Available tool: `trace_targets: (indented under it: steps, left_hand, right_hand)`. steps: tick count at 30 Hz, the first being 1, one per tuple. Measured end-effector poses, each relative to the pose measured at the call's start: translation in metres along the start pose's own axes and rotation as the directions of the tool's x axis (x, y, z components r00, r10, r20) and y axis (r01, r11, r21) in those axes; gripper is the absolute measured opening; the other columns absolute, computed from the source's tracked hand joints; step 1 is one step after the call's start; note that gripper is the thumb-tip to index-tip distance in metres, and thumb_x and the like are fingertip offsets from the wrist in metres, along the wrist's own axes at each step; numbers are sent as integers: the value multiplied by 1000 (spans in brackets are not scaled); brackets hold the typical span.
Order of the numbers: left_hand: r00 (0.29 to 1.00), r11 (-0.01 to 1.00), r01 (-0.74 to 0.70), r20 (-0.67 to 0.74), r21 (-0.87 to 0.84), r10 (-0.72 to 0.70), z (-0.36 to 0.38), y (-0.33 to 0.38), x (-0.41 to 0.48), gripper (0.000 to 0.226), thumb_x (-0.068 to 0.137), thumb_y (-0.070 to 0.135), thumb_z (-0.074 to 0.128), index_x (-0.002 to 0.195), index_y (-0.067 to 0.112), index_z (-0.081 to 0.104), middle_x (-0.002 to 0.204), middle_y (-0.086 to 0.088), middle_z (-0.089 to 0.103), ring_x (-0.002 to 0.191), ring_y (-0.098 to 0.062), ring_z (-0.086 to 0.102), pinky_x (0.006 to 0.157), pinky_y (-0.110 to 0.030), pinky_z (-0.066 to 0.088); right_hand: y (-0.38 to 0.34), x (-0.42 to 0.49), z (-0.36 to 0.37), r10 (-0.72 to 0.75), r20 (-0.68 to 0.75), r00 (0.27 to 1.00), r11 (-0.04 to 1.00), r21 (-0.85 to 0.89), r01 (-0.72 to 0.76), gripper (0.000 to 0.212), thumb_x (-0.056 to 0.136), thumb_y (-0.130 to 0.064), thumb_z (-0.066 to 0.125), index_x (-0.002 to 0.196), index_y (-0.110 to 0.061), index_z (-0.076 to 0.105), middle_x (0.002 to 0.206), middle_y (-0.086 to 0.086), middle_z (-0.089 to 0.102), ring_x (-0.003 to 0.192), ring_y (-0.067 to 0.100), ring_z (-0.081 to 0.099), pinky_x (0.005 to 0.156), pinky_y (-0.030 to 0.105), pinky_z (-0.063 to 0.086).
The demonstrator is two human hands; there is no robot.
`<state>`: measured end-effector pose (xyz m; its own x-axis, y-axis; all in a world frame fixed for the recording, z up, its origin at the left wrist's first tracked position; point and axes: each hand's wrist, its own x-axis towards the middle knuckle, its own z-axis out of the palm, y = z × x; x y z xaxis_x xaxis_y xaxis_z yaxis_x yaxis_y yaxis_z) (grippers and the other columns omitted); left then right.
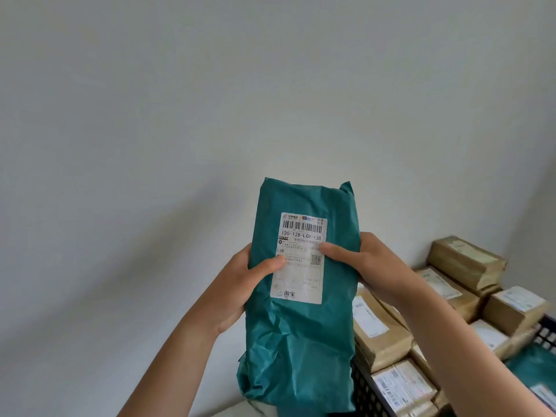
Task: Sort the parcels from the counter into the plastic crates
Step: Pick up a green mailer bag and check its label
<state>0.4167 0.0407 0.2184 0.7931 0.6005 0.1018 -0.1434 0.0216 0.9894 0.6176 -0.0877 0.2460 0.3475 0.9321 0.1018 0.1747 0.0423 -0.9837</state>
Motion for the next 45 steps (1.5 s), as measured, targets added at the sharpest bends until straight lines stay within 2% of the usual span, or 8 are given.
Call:
trace_targets:
  steps: [7,13,18,25,36,38,41,45]
  left_hand:
    - [930,952,105,312,287,-197,60,-80,23,42,98,13,73,137,21,62,130,4,74,121,-19,71,107,-41,54]
    - [917,930,117,321,350,-236,151,-126,58,27,101,12,68,128,14,71,122,-2,78,115,-24,74,106,-43,56]
    - [971,867,-33,222,498,-90,276,-157,99,19,102,22,68,116,35,70,107,18,79,100,-4,75,103,-43,57]
    - [963,814,-219,252,538,92,462,-176,154,67,95,50,72,153,39,41,141,28,53,129,12,48,107,-18,39]
    - [901,777,-253,433,576,-27,595,-223,249,34,98,33,73,127,24,59,119,17,69,103,4,64,80,-5,50]
    - [882,771,-189,451,609,-140,603,-245,267,33,100,25,72,130,23,60,121,14,69,101,7,63,83,-4,50]
    - [812,721,-111,481,684,-331,611,-289,294,43,100,23,72,141,19,58,135,8,67,119,-8,65,104,-26,52]
    - [705,653,-47,488,756,-514,618,-342,316,43,104,25,65,146,20,56,142,6,63,132,-16,58,109,-28,44]
  right_hand:
    - [73,-46,-81,147,-377,914,977,197,-76,31,96,-22,72,124,-10,70,116,4,79,107,24,76,93,41,62]
    - [112,-114,-201,181,-587,789,969,244,-42,33,96,-22,71,126,-9,68,116,3,79,106,25,76,91,42,62]
    - [146,-175,-317,150,-699,699,969,245,37,25,98,-22,69,122,-13,70,116,0,79,104,21,77,86,39,62]
    - [177,-240,-450,138,-724,676,962,260,82,21,96,-18,70,116,-15,73,115,0,80,106,23,76,86,37,64]
    - [234,-252,-576,230,-687,689,926,372,63,31,94,-6,69,125,-9,65,122,6,77,112,25,74,88,36,63]
    - [253,-250,-602,282,-717,638,930,366,1,36,95,-4,70,129,-8,60,125,11,74,109,25,74,87,37,64]
    - [283,-242,-632,331,-769,547,933,182,-309,45,95,-8,74,134,-17,52,127,13,65,108,23,70,91,43,62]
    - [324,-219,-650,343,-744,573,738,-164,-655,43,97,-20,73,134,-24,50,120,4,64,100,20,66,78,31,55]
